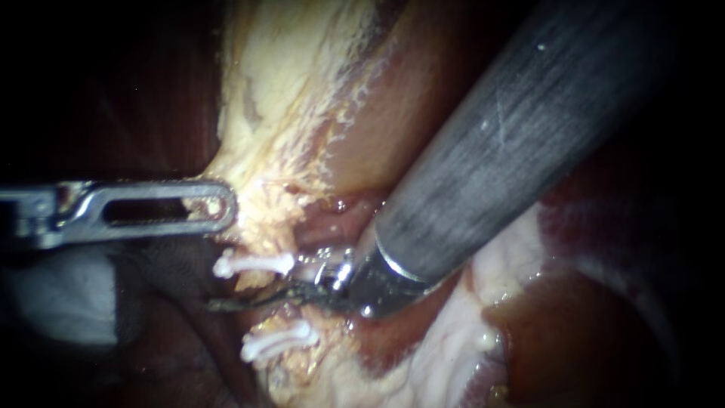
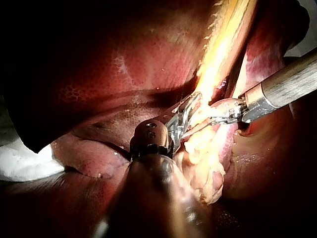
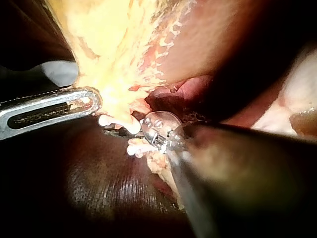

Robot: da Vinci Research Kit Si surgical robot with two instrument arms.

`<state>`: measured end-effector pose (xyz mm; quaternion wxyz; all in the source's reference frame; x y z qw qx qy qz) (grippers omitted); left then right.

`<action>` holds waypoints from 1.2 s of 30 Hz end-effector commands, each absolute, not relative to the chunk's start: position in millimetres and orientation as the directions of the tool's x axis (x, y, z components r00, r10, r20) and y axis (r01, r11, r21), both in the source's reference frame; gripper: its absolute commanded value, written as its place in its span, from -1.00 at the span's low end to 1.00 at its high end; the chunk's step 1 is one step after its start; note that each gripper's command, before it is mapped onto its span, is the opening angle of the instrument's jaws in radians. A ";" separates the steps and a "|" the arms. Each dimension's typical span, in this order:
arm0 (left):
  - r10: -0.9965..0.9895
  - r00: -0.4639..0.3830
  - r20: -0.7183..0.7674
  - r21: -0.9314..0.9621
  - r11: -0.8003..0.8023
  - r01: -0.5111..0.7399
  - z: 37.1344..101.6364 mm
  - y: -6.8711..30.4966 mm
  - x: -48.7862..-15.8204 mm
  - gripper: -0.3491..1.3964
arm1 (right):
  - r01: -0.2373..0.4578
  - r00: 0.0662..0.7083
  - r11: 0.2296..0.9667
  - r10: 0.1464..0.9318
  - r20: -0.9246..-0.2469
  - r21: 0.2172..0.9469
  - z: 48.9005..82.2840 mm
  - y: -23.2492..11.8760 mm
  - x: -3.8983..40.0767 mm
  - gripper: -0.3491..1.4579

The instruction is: Go back from the cut left tube

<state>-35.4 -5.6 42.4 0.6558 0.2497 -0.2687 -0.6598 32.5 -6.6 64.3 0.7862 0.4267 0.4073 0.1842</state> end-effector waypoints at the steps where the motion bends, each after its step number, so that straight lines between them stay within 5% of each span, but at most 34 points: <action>1: -1.000 -0.015 0.023 0.682 0.004 0.731 42.4 -5.6 -35.4 -1.00 | 0.056 0.601 0.564 0.640 -0.479 0.824 64.2 -6.7 32.5 -1.00; 3: -1.000 -0.015 0.023 0.682 0.004 0.731 42.4 -5.6 -35.3 -1.00 | 0.053 0.601 0.561 0.643 -0.475 0.826 64.2 -6.8 32.5 -1.00; 6: -1.000 -0.015 0.023 0.682 0.005 0.731 42.4 -5.6 -35.3 -1.00 | 0.049 0.601 0.557 0.646 -0.470 0.829 64.2 -6.8 32.6 -0.35; 10: -1.000 -0.015 0.023 0.683 0.005 0.731 42.4 -5.6 -35.3 -1.00 | 0.051 0.602 0.557 0.645 -0.471 0.829 63.9 -7.0 32.6 -0.07; 23: -1.000 -0.014 0.023 0.683 0.005 0.731 42.4 -5.5 -35.2 -1.00 | 0.061 0.599 0.556 0.644 -0.476 0.829 63.0 -7.5 32.3 0.19; 31: -1.000 -0.013 0.023 0.683 0.006 0.730 42.6 -5.4 -35.0 -1.00 | 0.204 0.540 0.642 0.556 -0.632 0.739 59.9 -9.0 27.5 0.67; 36: -1.000 -0.012 0.023 0.684 0.007 0.730 42.7 -5.4 -34.9 -1.00 | 0.217 0.505 0.709 0.507 -0.699 0.671 58.7 -8.8 23.7 0.80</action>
